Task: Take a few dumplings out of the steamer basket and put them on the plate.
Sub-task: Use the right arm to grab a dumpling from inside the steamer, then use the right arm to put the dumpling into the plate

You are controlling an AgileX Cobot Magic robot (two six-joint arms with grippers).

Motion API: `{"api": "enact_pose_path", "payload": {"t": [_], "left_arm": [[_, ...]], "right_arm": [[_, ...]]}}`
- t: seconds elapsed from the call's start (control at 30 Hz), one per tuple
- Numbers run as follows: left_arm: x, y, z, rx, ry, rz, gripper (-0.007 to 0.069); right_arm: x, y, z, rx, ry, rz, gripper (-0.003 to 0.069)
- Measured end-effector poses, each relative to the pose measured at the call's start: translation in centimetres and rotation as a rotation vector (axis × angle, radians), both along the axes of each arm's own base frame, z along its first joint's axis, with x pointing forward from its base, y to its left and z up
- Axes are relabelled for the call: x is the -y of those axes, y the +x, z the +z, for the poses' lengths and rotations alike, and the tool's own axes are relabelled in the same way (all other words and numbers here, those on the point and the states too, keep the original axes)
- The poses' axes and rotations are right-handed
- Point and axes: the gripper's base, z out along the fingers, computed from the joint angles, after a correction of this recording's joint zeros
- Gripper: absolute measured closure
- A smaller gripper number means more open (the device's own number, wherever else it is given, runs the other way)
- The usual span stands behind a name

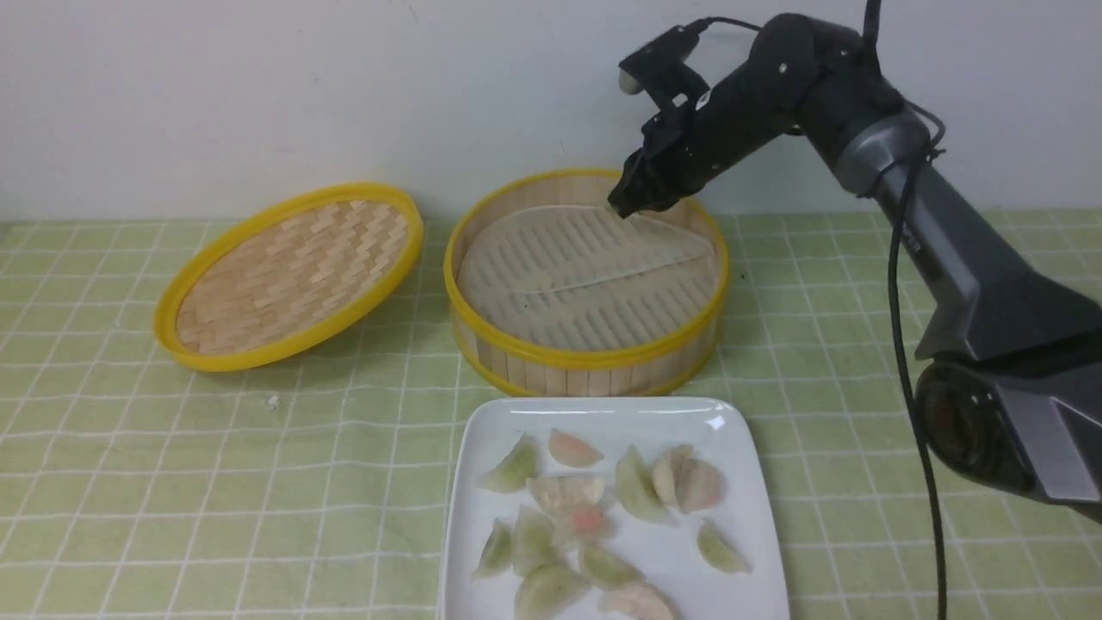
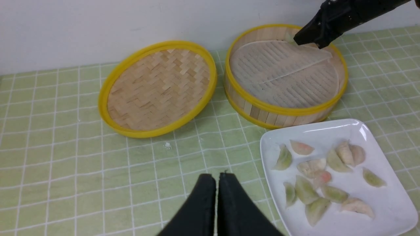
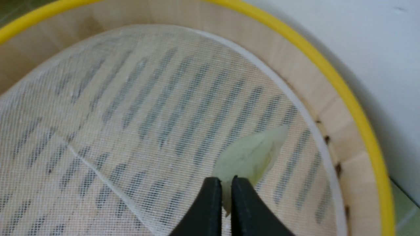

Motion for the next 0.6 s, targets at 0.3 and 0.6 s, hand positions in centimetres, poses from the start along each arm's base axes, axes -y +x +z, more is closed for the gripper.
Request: {"api": "enact_pose_path", "payload": {"t": [0.3,0.6], "left_arm": [[0.0,0.0,0.0,0.000,0.000,0.000,0.0631],[0.0,0.0,0.0,0.000,0.000,0.000,0.0631]], "right_arm": [[1.2,-0.4,3.6,-0.008,0.061,-0.117,0.0648],[2.4,-4.3,9.2,-0.084,0.038,-0.152,0.0648]]}}
